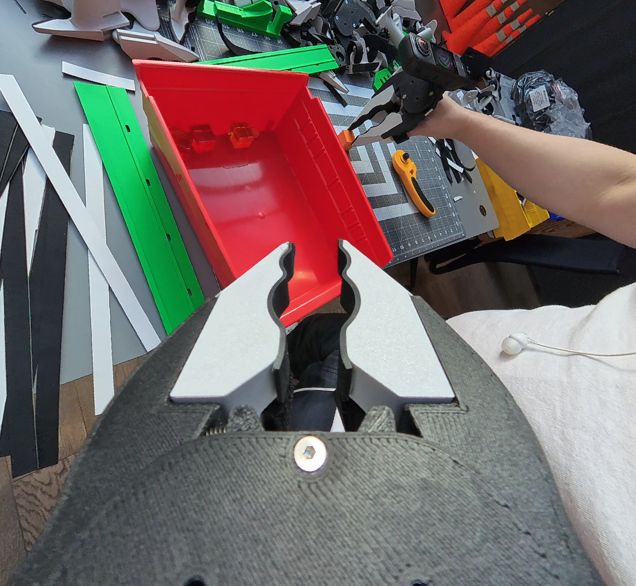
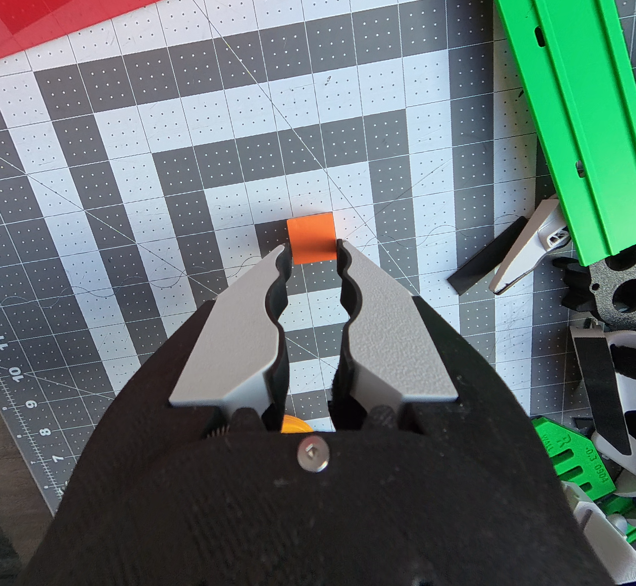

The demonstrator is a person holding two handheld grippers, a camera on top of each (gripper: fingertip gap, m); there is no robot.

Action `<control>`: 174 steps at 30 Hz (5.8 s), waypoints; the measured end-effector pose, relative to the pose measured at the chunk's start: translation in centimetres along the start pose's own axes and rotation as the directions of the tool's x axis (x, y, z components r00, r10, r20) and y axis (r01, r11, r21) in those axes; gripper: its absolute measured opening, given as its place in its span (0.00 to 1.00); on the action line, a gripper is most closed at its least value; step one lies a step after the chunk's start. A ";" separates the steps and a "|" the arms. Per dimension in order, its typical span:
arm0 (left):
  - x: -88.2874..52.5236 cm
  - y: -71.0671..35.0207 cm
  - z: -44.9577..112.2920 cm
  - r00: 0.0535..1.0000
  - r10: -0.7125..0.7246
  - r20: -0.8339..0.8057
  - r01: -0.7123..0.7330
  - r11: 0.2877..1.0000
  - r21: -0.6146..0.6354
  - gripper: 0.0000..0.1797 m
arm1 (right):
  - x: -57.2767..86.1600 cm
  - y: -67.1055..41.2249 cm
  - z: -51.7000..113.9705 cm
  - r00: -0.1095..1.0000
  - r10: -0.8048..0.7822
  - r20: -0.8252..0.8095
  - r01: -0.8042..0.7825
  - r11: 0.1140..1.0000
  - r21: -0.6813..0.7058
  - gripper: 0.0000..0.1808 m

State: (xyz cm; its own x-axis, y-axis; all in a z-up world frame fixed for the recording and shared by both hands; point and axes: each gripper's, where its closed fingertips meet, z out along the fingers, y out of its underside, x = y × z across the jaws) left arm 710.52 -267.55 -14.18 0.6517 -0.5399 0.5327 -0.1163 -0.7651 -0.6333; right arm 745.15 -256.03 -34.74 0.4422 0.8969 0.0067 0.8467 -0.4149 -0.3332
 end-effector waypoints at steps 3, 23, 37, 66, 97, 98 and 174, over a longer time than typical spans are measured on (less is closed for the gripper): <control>0.3 0.1 0.2 1.000 0.001 -0.006 -0.001 1.000 -0.002 0.13 | 0.1 0.0 0.0 1.000 -0.006 0.005 0.006 1.000 -0.009 0.14; 0.4 0.7 0.3 1.000 -0.002 -0.008 0.002 1.000 -0.011 0.13 | 0.2 0.5 0.1 0.999 0.033 -0.040 -0.033 0.999 0.006 0.14; 0.6 0.9 0.4 1.000 -0.003 -0.007 0.003 1.000 -0.020 0.13 | 0.3 0.9 0.7 0.997 0.073 -0.031 -0.073 0.997 0.004 0.15; -1.3 -1.6 -0.3 0.999 0.030 -0.020 -0.029 0.997 0.071 0.12 | -9.1 -25.6 -8.5 0.996 0.069 -0.063 -0.024 0.841 0.540 0.16; -3.1 0.4 -3.2 0.997 0.069 -0.036 -0.066 0.996 0.065 0.12 | -11.0 -22.1 9.4 0.992 0.126 -0.026 -0.128 0.977 -0.172 0.15; -2.9 0.3 -3.2 0.997 0.073 -0.035 -0.070 0.995 0.066 0.12 | -11.3 -22.1 9.2 0.993 0.117 -0.001 -0.116 0.976 -0.184 0.15; 7.4 -0.1 1.3 0.992 -0.077 0.097 0.043 0.950 0.308 0.12 | 0.2 0.9 1.0 0.997 -0.067 0.042 0.074 0.977 -0.199 0.17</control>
State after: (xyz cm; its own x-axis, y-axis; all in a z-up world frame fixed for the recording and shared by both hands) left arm 716.34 -271.03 -10.85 0.7286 -0.4430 0.5224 0.1483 -0.6425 -0.7518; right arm 745.66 -256.08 -35.96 0.3716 0.9283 -0.0106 0.9190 -0.3694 -0.1377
